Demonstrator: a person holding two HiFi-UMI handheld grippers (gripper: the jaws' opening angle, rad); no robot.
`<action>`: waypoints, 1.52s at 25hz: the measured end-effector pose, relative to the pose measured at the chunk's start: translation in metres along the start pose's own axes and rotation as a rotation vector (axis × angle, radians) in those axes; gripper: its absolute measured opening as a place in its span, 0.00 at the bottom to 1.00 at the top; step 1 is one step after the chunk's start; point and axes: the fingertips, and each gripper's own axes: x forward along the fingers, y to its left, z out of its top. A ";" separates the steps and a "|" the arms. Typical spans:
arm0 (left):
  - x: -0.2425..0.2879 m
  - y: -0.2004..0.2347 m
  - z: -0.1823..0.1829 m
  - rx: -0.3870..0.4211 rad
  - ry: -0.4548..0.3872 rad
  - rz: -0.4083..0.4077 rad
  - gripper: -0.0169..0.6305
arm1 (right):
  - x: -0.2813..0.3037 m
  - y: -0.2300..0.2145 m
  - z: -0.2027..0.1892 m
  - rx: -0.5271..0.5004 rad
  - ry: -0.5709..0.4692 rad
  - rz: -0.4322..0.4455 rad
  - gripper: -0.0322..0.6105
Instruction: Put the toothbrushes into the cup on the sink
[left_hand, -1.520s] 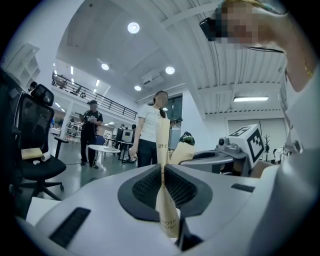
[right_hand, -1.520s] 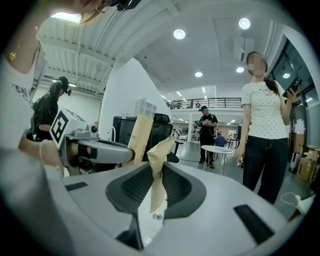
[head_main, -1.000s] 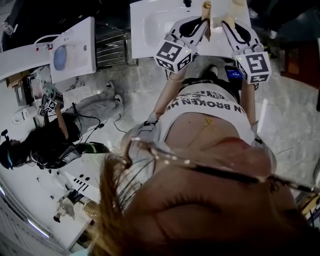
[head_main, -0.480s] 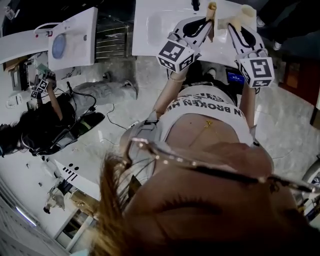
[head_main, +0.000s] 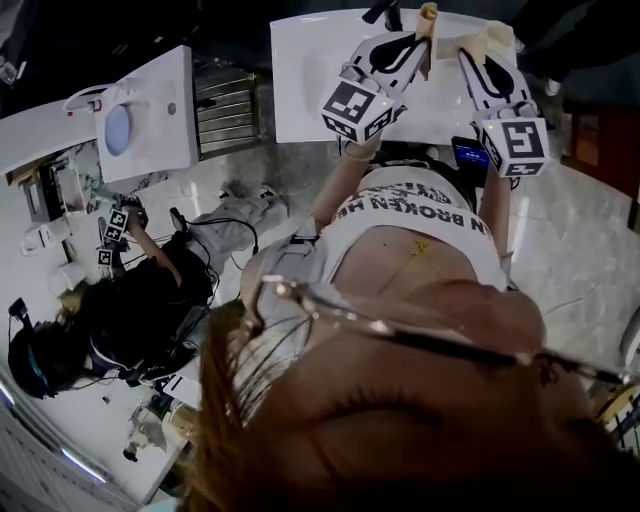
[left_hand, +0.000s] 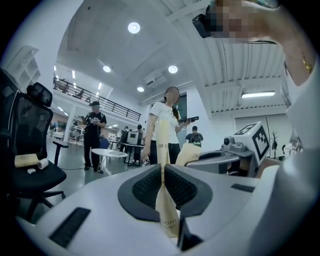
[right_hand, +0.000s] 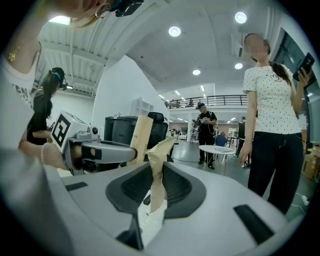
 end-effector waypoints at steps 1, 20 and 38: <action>0.001 0.004 -0.001 0.001 0.001 -0.007 0.08 | 0.004 0.000 -0.001 0.002 0.001 -0.009 0.16; 0.048 0.049 -0.017 -0.040 0.012 -0.043 0.08 | 0.054 -0.054 -0.027 0.016 0.049 -0.088 0.16; 0.128 0.018 -0.038 -0.038 0.057 0.005 0.08 | 0.003 -0.171 -0.075 0.059 0.090 -0.152 0.16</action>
